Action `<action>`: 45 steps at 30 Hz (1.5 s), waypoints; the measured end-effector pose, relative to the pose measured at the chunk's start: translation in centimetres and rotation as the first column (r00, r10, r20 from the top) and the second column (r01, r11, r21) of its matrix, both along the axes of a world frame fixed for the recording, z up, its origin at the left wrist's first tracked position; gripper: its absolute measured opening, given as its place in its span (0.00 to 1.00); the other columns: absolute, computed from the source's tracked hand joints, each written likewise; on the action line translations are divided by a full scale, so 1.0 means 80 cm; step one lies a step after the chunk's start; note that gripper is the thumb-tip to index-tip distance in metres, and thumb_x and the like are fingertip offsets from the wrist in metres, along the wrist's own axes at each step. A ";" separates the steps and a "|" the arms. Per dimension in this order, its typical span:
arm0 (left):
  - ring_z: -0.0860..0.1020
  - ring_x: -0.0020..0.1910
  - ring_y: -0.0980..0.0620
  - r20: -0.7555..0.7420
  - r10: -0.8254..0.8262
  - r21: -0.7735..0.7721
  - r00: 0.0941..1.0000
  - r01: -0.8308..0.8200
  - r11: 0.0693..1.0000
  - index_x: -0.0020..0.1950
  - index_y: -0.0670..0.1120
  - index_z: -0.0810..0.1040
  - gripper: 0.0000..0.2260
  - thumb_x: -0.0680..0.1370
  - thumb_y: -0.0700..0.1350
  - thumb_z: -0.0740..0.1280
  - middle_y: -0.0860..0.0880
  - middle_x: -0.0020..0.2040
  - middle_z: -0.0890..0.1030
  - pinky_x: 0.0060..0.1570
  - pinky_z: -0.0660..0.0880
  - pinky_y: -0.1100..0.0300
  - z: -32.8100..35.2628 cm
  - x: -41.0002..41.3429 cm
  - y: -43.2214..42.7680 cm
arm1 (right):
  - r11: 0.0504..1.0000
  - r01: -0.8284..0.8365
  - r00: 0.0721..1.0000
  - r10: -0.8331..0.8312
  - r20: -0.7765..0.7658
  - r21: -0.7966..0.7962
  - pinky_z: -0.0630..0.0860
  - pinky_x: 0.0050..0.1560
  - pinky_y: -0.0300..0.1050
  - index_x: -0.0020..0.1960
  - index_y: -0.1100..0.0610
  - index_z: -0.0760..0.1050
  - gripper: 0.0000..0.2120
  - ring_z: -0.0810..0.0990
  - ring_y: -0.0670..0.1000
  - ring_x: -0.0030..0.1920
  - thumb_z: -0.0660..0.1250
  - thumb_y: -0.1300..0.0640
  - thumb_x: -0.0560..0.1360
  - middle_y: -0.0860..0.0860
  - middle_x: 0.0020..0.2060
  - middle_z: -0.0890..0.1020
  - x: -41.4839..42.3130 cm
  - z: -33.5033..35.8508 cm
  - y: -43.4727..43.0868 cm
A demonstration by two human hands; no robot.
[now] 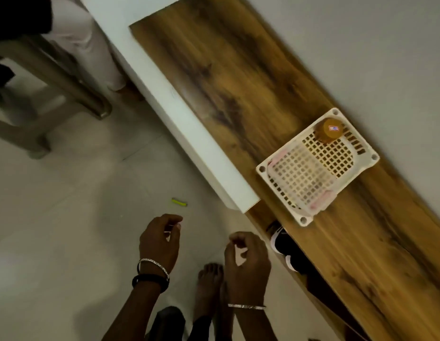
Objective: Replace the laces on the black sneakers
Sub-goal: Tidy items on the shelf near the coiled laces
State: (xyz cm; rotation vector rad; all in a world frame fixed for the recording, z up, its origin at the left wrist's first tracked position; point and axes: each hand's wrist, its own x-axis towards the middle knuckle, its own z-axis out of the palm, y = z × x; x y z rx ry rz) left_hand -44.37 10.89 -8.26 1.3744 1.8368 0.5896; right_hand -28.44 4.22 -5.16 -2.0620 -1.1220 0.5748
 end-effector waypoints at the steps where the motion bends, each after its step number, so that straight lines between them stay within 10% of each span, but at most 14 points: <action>1: 0.78 0.42 0.56 -0.018 0.026 -0.038 0.999 -0.026 0.999 0.50 0.47 0.83 0.09 0.77 0.34 0.69 0.48 0.47 0.82 0.43 0.74 0.64 -0.012 -0.012 -0.012 | 0.997 -0.037 0.999 0.035 -0.031 -0.067 0.73 0.42 0.32 0.46 0.50 0.78 0.15 0.77 0.44 0.44 0.74 0.68 0.68 0.41 0.41 0.79 -0.012 -0.014 -0.011; 12: 0.81 0.46 0.45 -0.162 0.279 -0.369 0.947 -0.320 0.873 0.49 0.48 0.82 0.06 0.78 0.39 0.68 0.46 0.48 0.84 0.50 0.77 0.54 -0.163 -0.098 -0.097 | 0.706 -0.449 0.892 0.393 -0.224 -0.548 0.73 0.42 0.39 0.44 0.52 0.78 0.07 0.78 0.48 0.41 0.69 0.65 0.73 0.46 0.39 0.80 -0.066 -0.204 -0.034; 20: 0.79 0.56 0.43 -0.228 0.214 -0.562 0.950 -0.308 0.768 0.56 0.46 0.81 0.07 0.80 0.43 0.66 0.44 0.54 0.83 0.54 0.74 0.55 -0.303 -0.119 -0.098 | 0.475 -0.432 0.875 0.427 -0.229 -0.766 0.76 0.53 0.45 0.55 0.58 0.78 0.09 0.80 0.58 0.56 0.69 0.58 0.76 0.56 0.52 0.83 -0.080 -0.357 0.036; 27: 0.77 0.60 0.43 -0.253 0.210 -0.573 0.945 -0.321 0.754 0.61 0.46 0.78 0.11 0.80 0.47 0.68 0.44 0.58 0.81 0.55 0.73 0.53 -0.428 -0.129 -0.068 | 0.554 -0.497 0.790 0.607 -0.084 -0.668 0.71 0.57 0.49 0.68 0.60 0.68 0.21 0.76 0.62 0.62 0.67 0.59 0.78 0.60 0.63 0.74 -0.119 -0.472 0.114; 37: 0.77 0.56 0.40 -0.354 -0.025 -0.545 0.935 -0.184 0.818 0.60 0.44 0.73 0.16 0.77 0.49 0.71 0.44 0.58 0.77 0.50 0.76 0.48 -0.500 -0.110 -0.062 | 0.654 -0.480 0.705 0.684 0.186 -0.585 0.71 0.54 0.52 0.60 0.60 0.72 0.12 0.73 0.61 0.61 0.67 0.58 0.79 0.58 0.61 0.73 -0.135 -0.555 0.147; 45: 0.78 0.51 0.38 -0.314 0.029 -0.583 0.949 -0.217 0.783 0.54 0.43 0.76 0.08 0.78 0.46 0.68 0.41 0.51 0.79 0.44 0.73 0.53 -0.468 -0.105 -0.066 | 0.601 -0.490 0.757 0.653 0.033 -0.631 0.70 0.51 0.51 0.55 0.63 0.75 0.08 0.76 0.62 0.57 0.66 0.60 0.77 0.61 0.54 0.79 -0.116 -0.523 0.102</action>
